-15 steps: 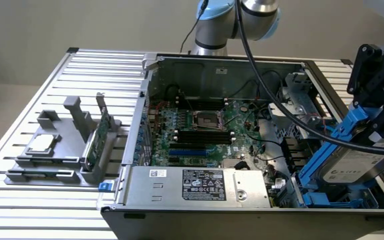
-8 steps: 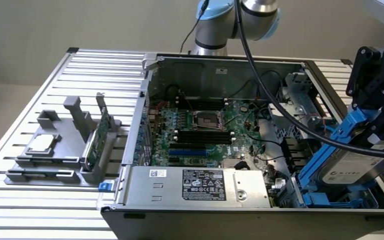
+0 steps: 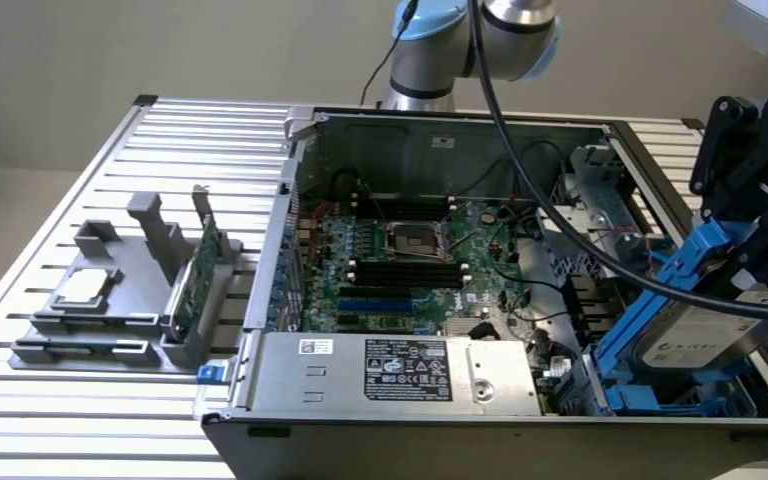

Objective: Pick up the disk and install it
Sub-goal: 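Pick up the disk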

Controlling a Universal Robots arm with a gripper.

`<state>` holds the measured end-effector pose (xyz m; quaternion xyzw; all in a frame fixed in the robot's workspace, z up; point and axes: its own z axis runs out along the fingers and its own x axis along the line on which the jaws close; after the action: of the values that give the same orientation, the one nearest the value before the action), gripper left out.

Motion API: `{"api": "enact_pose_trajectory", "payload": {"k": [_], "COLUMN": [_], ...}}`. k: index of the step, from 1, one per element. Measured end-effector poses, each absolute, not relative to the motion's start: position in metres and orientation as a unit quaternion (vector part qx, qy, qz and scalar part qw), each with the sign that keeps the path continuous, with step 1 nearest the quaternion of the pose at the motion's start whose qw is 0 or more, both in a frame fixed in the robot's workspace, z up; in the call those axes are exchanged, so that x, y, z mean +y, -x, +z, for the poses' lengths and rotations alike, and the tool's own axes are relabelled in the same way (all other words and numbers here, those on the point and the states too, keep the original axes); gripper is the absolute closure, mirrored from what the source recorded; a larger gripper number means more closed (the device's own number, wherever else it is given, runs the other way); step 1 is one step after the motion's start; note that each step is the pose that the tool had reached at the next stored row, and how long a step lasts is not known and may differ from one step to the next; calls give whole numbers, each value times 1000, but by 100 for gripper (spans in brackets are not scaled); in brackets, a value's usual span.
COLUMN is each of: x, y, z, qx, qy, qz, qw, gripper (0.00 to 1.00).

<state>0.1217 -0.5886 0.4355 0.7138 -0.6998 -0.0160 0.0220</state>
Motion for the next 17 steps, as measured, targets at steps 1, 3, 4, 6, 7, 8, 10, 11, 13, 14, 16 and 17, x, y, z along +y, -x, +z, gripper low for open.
{"api": "enact_pose_trajectory", "payload": {"k": [1,3,4,6,7,8,10,11,13,14,16,17], "x": [-589,-589,-589,-589,-589,-589,-589,-589,-589,-589,-589,-589], "y": [-122,-122,-122,-122,-122,-122,-122,-122,-122,-122,-122,-122], "z": [435,435,435,434,434,433,433,432,432,431,430,430], "qx": [-700,-701,-701,-702,-702,-702,-703,-703,-703,-703,-704,-704], "qy": [-714,-713,-713,-712,-712,-711,-711,-711,-710,-710,-710,-710], "qz": [-16,-17,-17,-17,-18,-18,-17,-17,-17,-17,-17,-17], "qw": [22,21,21,21,20,20,20,19,18,18,18,18], "gripper": [67,67,67,67,67,67,67,67,67,67,67,67]}}
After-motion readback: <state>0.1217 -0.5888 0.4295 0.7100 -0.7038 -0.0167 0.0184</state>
